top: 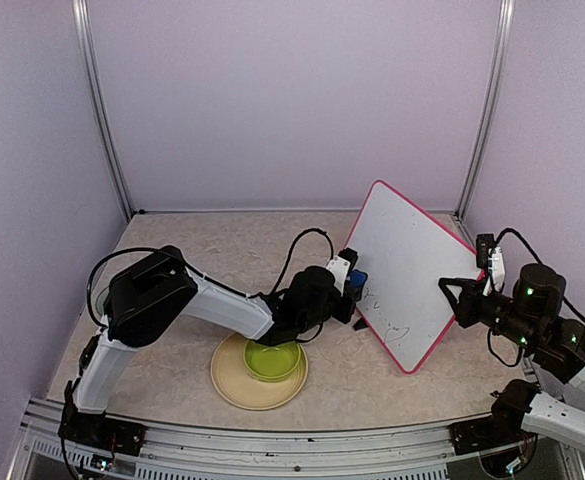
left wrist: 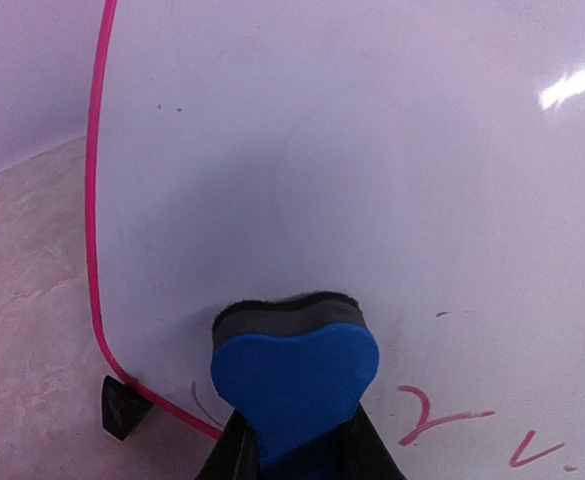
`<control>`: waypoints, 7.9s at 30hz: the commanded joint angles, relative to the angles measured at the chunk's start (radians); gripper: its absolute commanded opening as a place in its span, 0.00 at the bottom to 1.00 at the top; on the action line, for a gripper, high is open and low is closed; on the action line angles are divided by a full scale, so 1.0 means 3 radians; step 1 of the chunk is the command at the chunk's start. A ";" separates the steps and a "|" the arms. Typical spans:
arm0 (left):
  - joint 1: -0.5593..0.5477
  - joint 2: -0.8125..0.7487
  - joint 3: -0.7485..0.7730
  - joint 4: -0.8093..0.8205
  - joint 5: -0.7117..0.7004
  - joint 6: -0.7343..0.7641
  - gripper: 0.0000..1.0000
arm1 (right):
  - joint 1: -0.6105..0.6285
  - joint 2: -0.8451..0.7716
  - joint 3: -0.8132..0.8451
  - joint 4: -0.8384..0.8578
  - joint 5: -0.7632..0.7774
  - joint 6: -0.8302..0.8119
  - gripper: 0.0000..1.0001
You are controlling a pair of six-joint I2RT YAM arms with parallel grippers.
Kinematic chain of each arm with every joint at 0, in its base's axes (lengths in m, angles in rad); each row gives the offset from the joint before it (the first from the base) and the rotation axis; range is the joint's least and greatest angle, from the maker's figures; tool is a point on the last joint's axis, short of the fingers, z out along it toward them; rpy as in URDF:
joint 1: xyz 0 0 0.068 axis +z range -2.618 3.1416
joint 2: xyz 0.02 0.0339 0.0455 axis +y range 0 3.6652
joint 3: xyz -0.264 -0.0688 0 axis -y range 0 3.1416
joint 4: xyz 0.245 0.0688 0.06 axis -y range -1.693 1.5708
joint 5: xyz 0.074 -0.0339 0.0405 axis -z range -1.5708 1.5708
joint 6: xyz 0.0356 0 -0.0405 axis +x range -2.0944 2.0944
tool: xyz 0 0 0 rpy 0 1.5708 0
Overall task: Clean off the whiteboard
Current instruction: Erase the center of the whiteboard.
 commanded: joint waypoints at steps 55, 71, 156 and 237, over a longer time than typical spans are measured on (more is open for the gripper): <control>0.0066 0.0187 0.0146 -0.0068 0.0137 -0.0211 0.00 | 0.0010 -0.0164 0.0193 0.0076 -0.0329 0.0109 0.00; 0.0080 0.0160 0.0211 -0.0330 -0.0690 -0.0353 0.00 | 0.0010 -0.0210 0.0167 0.0066 -0.0337 0.0119 0.00; -0.0126 -0.0011 -0.0059 0.0078 -0.0266 -0.0022 0.00 | 0.0010 -0.0164 -0.0022 0.0274 -0.0301 0.0129 0.00; 0.0189 -0.0103 -0.0207 0.0312 0.0059 -0.0208 0.00 | 0.0009 -0.0030 -0.0063 0.0377 -0.0364 0.0108 0.00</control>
